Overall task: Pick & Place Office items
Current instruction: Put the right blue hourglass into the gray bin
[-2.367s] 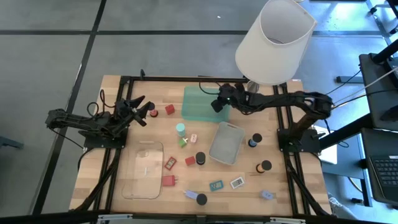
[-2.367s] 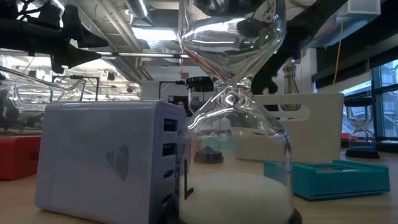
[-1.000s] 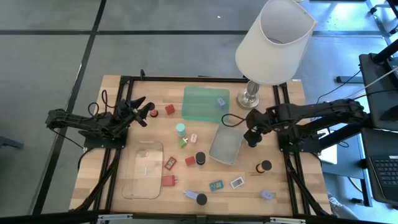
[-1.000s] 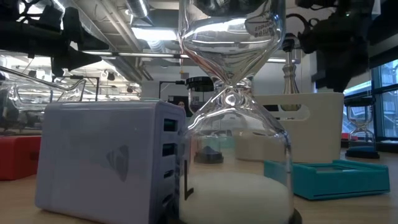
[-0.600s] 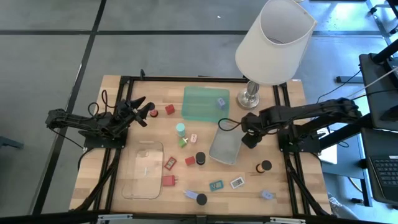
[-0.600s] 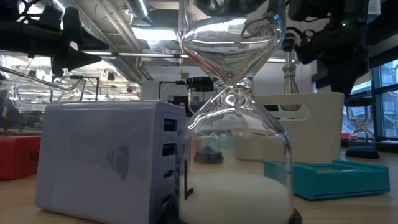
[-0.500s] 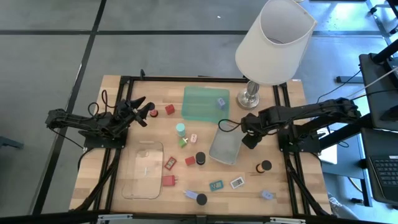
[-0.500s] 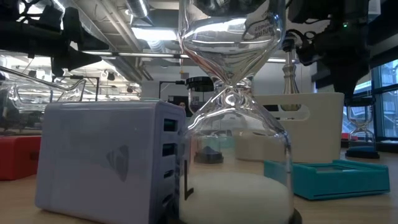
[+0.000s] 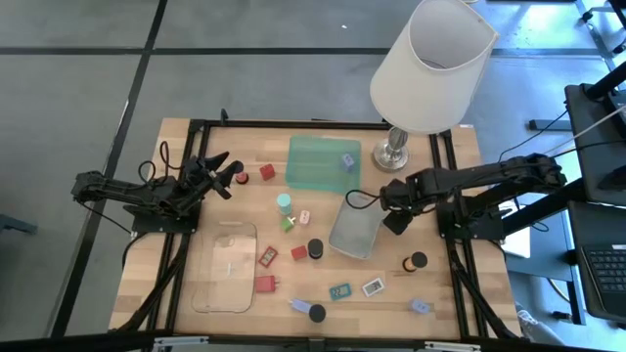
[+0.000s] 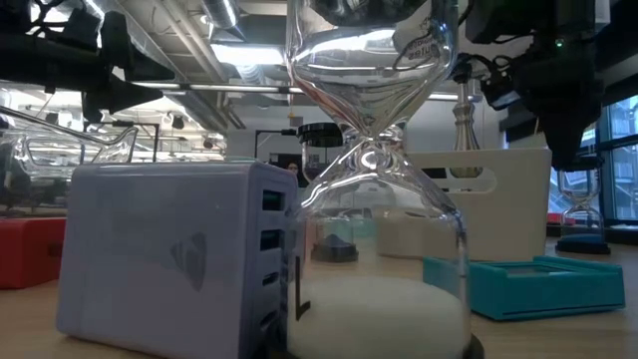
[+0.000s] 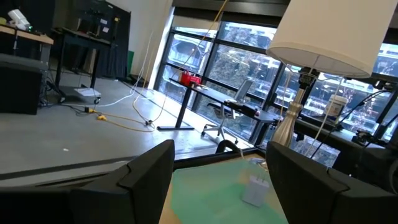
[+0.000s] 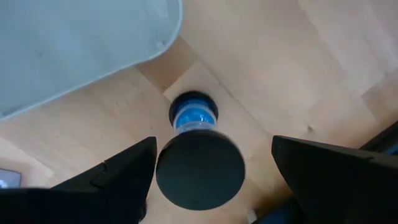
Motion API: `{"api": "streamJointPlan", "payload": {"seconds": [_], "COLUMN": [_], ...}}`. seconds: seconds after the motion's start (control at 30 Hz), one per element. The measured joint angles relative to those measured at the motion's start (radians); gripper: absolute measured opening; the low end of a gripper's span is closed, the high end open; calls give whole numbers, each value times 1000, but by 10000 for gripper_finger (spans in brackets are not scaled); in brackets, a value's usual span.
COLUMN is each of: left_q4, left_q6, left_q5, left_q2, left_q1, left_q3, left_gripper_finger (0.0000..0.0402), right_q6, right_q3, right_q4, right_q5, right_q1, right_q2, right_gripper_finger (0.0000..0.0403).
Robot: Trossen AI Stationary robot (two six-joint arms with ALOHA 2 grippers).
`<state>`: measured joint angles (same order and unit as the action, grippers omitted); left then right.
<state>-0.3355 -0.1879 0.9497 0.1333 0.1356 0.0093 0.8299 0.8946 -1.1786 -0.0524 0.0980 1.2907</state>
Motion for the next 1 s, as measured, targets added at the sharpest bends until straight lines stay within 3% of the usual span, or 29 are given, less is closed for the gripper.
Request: {"api": "streamJointPlan", "payload": {"seconds": [0.37, 0.83, 1.0], "left_q4": [0, 0, 1], "left_q6": [0, 0, 0], "left_q5": [2, 52, 52], "left_q2": [0, 0, 0], "left_q1": [0, 0, 0], "left_q3": [0, 0, 0], "left_gripper_finger": [251, 251, 251], "right_q6": [53, 23, 24], "right_q3": [-95, -93, -13], "right_q4": [8, 5, -98], "right_q5": [19, 19, -36], "right_q1": [12, 12, 12], "right_q2": [0, 0, 0], "right_gripper_finger": [314, 223, 208]}}
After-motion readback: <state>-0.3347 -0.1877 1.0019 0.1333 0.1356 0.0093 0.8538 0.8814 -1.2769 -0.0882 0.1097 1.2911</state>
